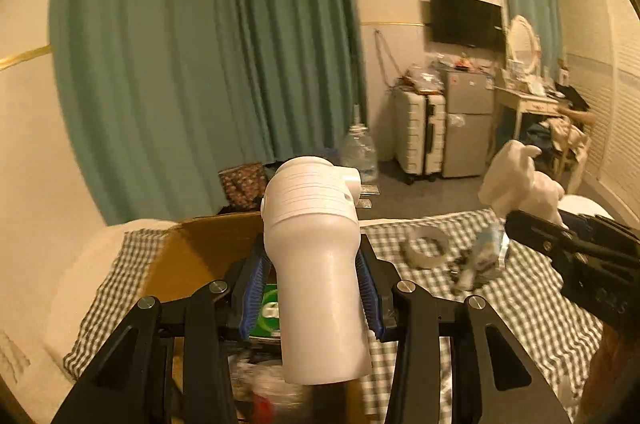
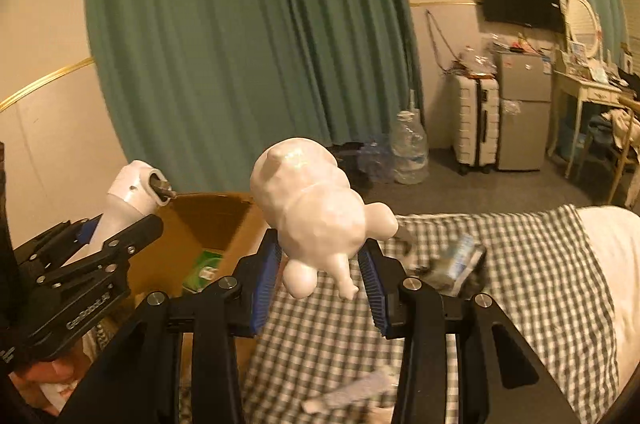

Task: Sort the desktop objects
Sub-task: 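Carry the white bottle and plush toy over the cardboard box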

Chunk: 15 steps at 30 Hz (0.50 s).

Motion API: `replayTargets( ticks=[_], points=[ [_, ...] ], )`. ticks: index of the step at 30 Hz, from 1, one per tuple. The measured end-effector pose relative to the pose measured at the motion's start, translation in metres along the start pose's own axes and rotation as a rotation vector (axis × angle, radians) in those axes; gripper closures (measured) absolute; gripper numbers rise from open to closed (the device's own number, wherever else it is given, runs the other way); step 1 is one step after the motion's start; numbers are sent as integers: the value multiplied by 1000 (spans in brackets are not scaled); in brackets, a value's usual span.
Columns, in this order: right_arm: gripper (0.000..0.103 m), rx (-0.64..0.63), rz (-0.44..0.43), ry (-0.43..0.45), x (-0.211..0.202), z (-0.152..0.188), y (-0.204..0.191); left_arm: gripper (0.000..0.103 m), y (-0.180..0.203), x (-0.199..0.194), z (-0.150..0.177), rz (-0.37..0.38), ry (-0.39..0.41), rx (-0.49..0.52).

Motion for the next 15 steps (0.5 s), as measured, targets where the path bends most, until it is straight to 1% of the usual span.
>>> replayTargets(
  ticks=[2, 4, 6, 9, 15],
  points=[
    [63, -26, -14, -7, 7, -3, -15, 61, -11, 4, 0, -23, 0, -17],
    [63, -50, -7, -16, 15, -3, -29, 61, -23, 8, 1, -44, -1, -25],
    [63, -39, -25, -27, 22, -2, -37, 61, -34, 10, 1, -50, -6, -40],
    [63, -58, -27, -46, 32, -1, -52, 61, -51, 12, 2, -64, -16, -63],
    [63, -117, -49, -51, 49, -4, -87, 61, -85, 16, 7, -123, -39, -86]
  ],
)
Point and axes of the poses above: each gripper's, at about its wrist camera, not at the fingertips, and x roughly the way its jaws point, y to its right, z to its underside, the point moved 3 cm from there along x, roughly the way its jaws point, and after that the axes turned 12 degrees about -x, right-handed, at the moved point
